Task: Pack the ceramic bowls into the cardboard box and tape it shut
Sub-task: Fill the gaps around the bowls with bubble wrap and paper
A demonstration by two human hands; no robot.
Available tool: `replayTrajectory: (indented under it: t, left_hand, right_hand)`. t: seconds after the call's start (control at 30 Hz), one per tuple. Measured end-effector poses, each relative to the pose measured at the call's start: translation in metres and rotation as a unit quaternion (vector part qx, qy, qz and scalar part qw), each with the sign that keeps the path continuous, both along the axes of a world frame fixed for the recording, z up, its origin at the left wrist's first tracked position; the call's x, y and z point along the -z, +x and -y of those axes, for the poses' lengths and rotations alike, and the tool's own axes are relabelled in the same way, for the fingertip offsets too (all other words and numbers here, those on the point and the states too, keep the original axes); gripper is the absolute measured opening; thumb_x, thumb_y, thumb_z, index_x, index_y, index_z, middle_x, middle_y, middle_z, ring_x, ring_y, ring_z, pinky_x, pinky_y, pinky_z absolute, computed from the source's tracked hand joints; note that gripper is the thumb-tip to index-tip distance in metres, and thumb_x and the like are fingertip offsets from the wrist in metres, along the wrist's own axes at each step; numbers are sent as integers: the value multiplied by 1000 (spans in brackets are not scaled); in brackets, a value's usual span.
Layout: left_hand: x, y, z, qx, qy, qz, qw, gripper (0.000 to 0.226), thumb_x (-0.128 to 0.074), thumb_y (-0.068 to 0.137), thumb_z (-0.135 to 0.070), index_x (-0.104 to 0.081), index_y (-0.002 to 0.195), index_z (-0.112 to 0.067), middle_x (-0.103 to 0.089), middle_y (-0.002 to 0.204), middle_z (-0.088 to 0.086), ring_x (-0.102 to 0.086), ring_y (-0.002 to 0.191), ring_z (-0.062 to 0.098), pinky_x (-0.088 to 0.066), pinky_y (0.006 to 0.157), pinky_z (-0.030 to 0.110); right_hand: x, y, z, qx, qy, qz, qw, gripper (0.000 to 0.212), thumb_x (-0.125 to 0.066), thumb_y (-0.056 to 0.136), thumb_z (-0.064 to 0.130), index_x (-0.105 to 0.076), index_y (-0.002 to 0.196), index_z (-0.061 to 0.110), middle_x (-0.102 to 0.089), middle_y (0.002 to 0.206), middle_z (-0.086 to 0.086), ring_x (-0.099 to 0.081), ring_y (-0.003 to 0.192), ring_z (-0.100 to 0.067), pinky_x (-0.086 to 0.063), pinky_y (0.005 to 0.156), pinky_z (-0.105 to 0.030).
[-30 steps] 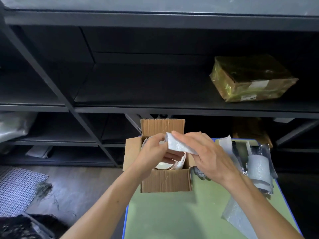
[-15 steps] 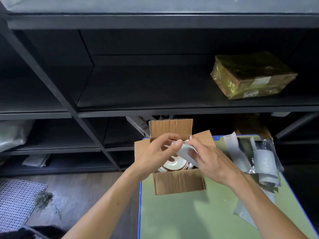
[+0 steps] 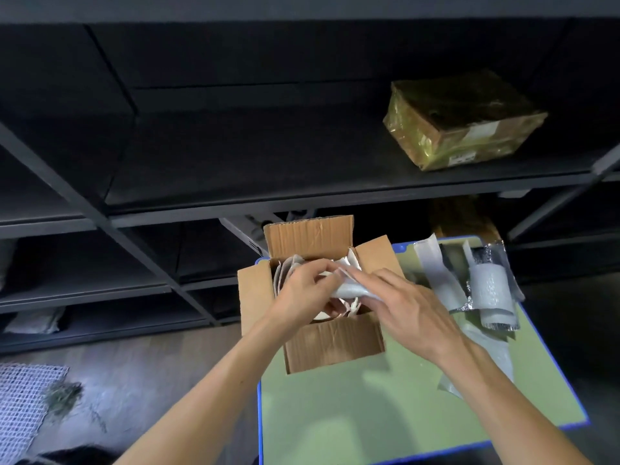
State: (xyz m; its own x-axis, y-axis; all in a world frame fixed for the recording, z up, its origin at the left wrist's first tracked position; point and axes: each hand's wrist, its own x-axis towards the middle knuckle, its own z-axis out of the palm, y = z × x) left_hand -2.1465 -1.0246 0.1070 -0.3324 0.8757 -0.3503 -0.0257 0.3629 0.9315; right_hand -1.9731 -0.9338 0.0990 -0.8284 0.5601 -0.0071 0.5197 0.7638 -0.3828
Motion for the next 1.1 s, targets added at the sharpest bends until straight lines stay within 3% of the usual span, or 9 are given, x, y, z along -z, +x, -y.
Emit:
replayTrajectory:
  t: [0.1, 0.17, 0.27, 0.37, 0.7, 0.83, 0.93, 1.0, 1.1]
  left_hand:
    - [23, -1, -14, 17, 4, -123, 992, 27, -42, 103, -16, -69, 107, -15, -73, 94, 4, -69, 82, 14, -58, 78, 36]
    - [39, -5, -28, 52, 33, -285, 957, 33, -46, 97, -8, -67, 118, -21, -69, 115, -5, -63, 108, 12, -48, 95, 27]
    - [53, -10, -50, 164, 77, -438, 880, 57, -52, 83, 3, -57, 134, -24, -57, 133, -2, -54, 117, 20, -48, 95, 33]
    - [63, -12, -68, 223, 69, -530, 815, 54, -63, 82, 0, -55, 131, -21, -52, 134, -1, -53, 111, 25, -54, 85, 42]
    - [82, -28, -69, 171, 139, -568, 793, 8, -67, 91, -17, -65, 96, -23, -59, 111, -4, -52, 94, 19, -50, 69, 30]
    - [92, -36, -57, 131, 139, -536, 823, 10, -65, 90, -12, -65, 94, -22, -68, 95, -7, -55, 94, 19, -51, 67, 35]
    - [100, -38, -53, 106, 136, -511, 842, 11, -63, 90, -13, -66, 95, -23, -68, 92, -10, -55, 93, 19, -51, 64, 43]
    - [105, -39, -52, 96, 135, -493, 854, 14, -60, 90, -14, -67, 97, -24, -69, 94, -11, -55, 94, 19, -51, 67, 43]
    - [108, -38, -51, 85, 136, -478, 864, 13, -53, 91, -18, -65, 95, -22, -68, 94, -10, -54, 93, 19, -50, 71, 43]
  right_hand:
    - [-3, 9, -16, 47, 25, -2, 999, 37, -50, 99, 33, -51, 135, 42, -55, 119, 16, -64, 97, -21, -52, 70, -39]
    - [-6, 13, -25, 106, 54, 8, 993, 35, -53, 99, 32, -55, 133, 38, -60, 126, 14, -65, 103, -25, -51, 74, -39]
    - [-9, 9, -31, 149, 86, 31, 985, 39, -54, 97, 30, -55, 136, 35, -66, 125, 7, -66, 101, -29, -50, 73, -39]
    - [-4, 0, -34, 149, 100, 37, 983, 37, -54, 95, 28, -59, 131, 28, -68, 113, 1, -66, 95, -31, -50, 69, -38]
    - [11, -21, -44, 132, 108, -3, 985, 28, -60, 89, 16, -61, 117, 21, -62, 104, -1, -65, 77, -34, -49, 55, -38]
    - [19, -33, -45, 84, 119, 14, 989, 25, -56, 88, 12, -60, 110, 22, -62, 107, 2, -63, 71, -33, -39, 50, -34]
    - [19, -45, -43, 35, 163, 26, 986, 18, -47, 83, 10, -61, 92, 19, -61, 83, 1, -58, 64, -28, -28, 45, -29]
    - [20, -56, -41, -6, 177, 45, 983, 25, -36, 80, 13, -60, 86, 17, -59, 76, 1, -58, 69, -26, -33, 48, -31]
    - [22, -74, -45, -34, 156, 128, 979, 17, -51, 80, 5, -54, 92, 17, -59, 83, -1, -57, 83, -27, -45, 63, -39]
